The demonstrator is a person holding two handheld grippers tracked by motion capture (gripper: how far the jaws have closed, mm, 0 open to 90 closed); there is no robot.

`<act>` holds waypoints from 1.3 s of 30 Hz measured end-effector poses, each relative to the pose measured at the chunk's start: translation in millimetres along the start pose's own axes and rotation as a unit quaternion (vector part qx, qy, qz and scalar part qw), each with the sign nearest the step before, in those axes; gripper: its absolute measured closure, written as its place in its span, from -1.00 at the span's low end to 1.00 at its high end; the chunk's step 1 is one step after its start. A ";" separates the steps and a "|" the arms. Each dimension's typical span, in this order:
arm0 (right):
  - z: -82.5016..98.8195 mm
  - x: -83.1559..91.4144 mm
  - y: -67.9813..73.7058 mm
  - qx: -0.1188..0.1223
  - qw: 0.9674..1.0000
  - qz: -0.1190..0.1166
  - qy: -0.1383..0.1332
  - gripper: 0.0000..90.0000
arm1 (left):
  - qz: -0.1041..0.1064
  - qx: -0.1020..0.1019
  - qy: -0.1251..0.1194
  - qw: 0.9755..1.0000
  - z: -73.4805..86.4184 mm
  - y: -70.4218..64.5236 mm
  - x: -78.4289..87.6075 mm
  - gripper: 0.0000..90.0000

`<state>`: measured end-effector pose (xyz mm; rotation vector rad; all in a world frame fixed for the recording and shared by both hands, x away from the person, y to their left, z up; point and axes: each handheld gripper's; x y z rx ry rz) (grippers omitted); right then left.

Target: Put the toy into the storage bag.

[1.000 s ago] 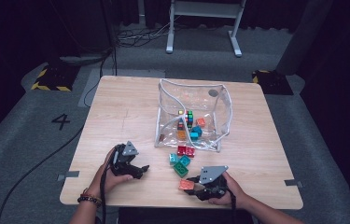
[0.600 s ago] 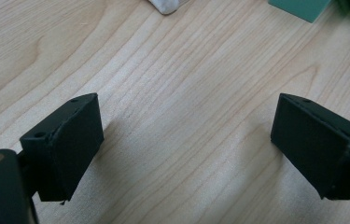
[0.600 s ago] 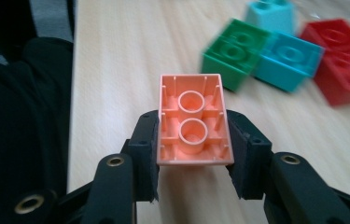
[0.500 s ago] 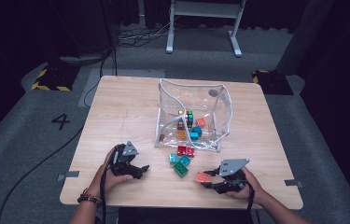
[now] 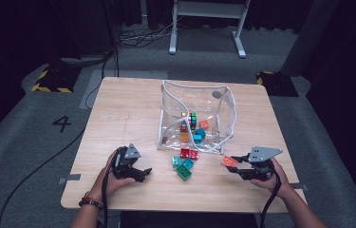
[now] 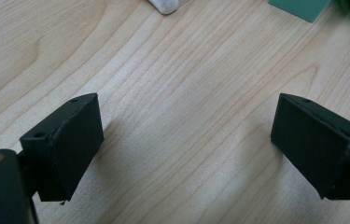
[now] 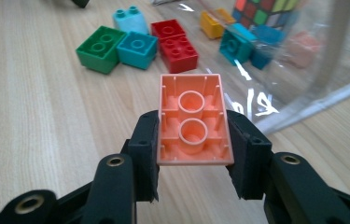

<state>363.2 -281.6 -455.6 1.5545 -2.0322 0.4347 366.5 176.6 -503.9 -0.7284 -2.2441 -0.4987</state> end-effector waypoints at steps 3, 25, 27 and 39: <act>1.9 8.5 -6.5 -0.007 1.000 0.014 -0.004 0.31 | -0.001 0.000 0.000 1.000 -0.1 0.1 0.2 -0.79; -10.3 62.3 -49.6 -0.043 0.993 0.091 -0.063 0.31 | 0.000 0.000 0.001 1.000 -0.1 0.2 0.2 -0.79; -15.2 66.1 -53.3 -0.041 0.992 0.093 -0.069 0.31 | 0.000 0.000 0.001 1.000 -0.1 0.1 0.2 -0.79; -55.9 82.2 -74.3 -0.016 0.989 0.126 -0.080 0.31 | 0.001 0.001 0.001 1.000 -0.1 0.0 0.1 -0.79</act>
Point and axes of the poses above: each handheld gripper's, and its own axes: x roughly backward along the jaws, z roughly out of its underside, y roughly to its left, and after that the axes turned 12 degrees about -z, right-handed
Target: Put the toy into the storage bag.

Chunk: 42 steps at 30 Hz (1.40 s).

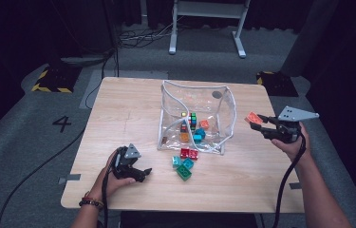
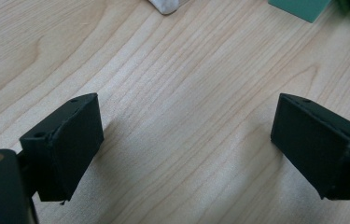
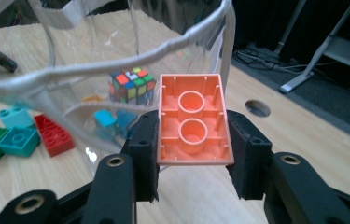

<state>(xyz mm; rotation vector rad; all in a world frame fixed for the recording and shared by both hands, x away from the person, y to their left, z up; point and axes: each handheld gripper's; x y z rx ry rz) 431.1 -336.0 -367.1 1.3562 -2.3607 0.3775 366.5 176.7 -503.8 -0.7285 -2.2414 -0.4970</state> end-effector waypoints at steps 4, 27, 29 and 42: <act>-14.6 -1.1 -5.1 0.004 1.000 -0.002 -0.010 0.31 | 0.000 0.000 0.000 1.000 0.0 0.0 0.0 -0.79; -98.4 -39.7 5.6 0.049 0.998 -0.039 -0.009 0.31 | -0.001 -0.001 0.000 1.000 0.0 0.1 0.1 -0.79; -102.5 -46.6 6.6 0.051 0.998 -0.046 -0.005 0.31 | 0.000 -0.001 0.000 1.000 0.0 0.1 0.0 -0.79; -116.4 -94.5 15.5 0.068 0.993 -0.084 0.049 0.31 | -0.001 -0.001 0.000 1.000 0.0 0.1 0.0 -0.79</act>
Point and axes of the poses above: each handheld gripper's, and its own axes: x roughly backward along the jaws, z roughly out of its underside, y roughly to its left, and after that the axes turned 12 degrees about -z, right-handed
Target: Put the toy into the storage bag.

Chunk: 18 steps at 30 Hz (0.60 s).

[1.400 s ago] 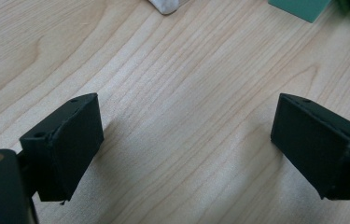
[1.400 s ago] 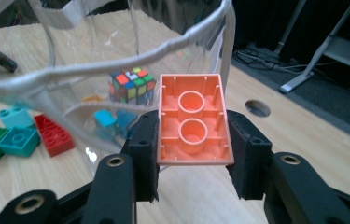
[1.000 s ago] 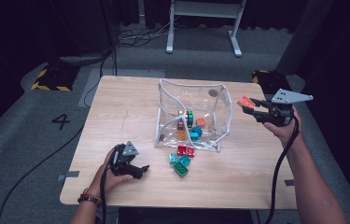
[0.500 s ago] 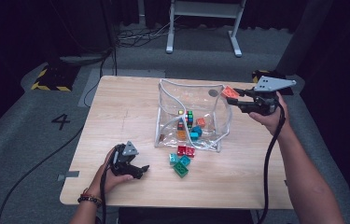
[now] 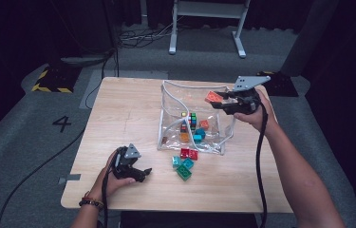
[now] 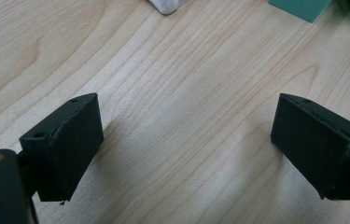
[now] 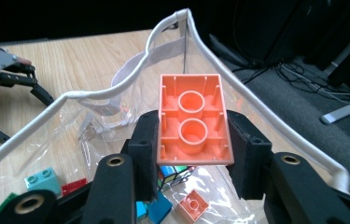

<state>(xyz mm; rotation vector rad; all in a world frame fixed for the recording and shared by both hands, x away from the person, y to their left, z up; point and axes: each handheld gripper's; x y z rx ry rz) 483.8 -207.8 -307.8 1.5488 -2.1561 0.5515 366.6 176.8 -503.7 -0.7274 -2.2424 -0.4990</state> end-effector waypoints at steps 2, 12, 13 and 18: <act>-1.7 -7.3 -1.6 -0.003 1.000 -0.007 0.010 0.31 | 0.001 0.001 0.000 1.000 0.0 -0.1 0.0 -0.79; -7.4 -35.8 -9.6 0.003 0.996 -0.024 0.084 0.31 | 0.001 0.000 0.000 1.000 0.0 -0.1 0.0 -0.79; -7.5 -37.2 -10.3 0.004 0.996 -0.025 0.088 0.31 | 0.001 0.000 0.000 1.000 0.0 -0.1 0.0 -0.79; -7.0 -44.7 -13.4 0.003 0.993 -0.030 0.112 0.31 | 0.000 0.000 0.000 1.000 0.0 0.0 0.0 -0.79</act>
Point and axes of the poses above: each handheld gripper's, and its own axes: x roughly backward along the jaws, z roughly out of its underside, y roughly to its left, and after that the axes turned 12 degrees about -z, right-handed
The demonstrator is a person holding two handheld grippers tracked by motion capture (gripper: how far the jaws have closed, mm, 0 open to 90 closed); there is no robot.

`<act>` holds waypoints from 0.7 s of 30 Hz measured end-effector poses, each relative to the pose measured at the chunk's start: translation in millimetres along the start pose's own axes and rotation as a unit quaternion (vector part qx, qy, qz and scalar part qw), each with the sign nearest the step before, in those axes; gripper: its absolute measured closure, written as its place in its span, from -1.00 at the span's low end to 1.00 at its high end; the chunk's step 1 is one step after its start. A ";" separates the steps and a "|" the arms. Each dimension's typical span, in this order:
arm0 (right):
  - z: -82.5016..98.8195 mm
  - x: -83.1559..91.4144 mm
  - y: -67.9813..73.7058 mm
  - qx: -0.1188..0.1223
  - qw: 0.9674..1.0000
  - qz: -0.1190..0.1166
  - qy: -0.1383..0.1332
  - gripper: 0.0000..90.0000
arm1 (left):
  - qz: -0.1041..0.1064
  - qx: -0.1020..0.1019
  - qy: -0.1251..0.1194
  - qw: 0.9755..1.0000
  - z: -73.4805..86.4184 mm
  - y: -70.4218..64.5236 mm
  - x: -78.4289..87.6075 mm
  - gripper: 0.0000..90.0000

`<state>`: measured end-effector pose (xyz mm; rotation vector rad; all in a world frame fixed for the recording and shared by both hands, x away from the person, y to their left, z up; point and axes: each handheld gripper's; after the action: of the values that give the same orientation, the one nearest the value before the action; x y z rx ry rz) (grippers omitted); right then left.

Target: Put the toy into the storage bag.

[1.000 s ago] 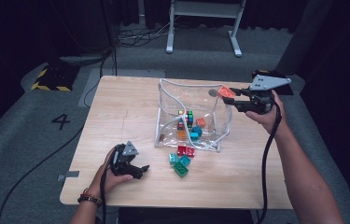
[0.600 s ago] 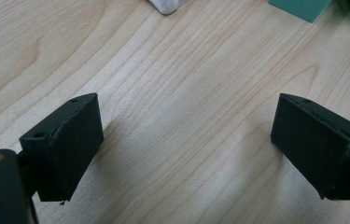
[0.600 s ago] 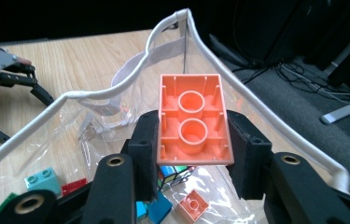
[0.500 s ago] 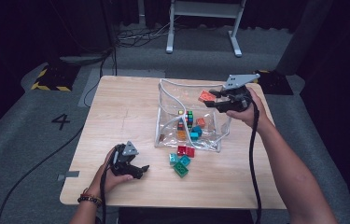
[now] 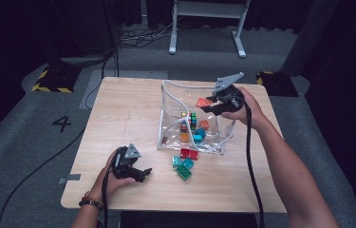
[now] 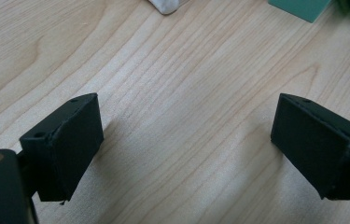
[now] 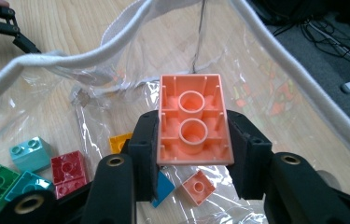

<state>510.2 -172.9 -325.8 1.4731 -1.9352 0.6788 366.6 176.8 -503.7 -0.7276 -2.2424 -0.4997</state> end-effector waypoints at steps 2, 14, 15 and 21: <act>0.3 -2.2 -0.8 -0.003 1.000 -0.003 0.011 0.31 | 0.001 0.001 0.000 1.000 0.0 -0.1 0.0 -0.79; 4.7 -13.5 -8.2 -0.014 0.993 -0.021 0.119 0.31 | 0.000 0.000 0.000 1.000 0.0 0.0 0.0 -0.79; 6.0 -14.9 -9.2 -0.018 0.991 -0.024 0.132 0.31 | 0.001 0.001 0.000 1.000 0.0 -0.1 0.0 -0.79; 8.9 -20.0 -12.5 -0.030 0.976 -0.012 0.214 0.31 | 0.001 0.001 0.000 1.000 0.0 -0.1 0.0 -0.79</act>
<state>524.9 -169.3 -346.0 1.1937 -1.5880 0.8421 366.5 176.7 -503.8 -0.7290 -2.2407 -0.4967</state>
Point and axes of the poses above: each handheld gripper's, and its own axes: x roughly backward along the jaws, z roughly out of its underside, y roughly to its left, and after that the axes turned 12 degrees about -z, right-handed
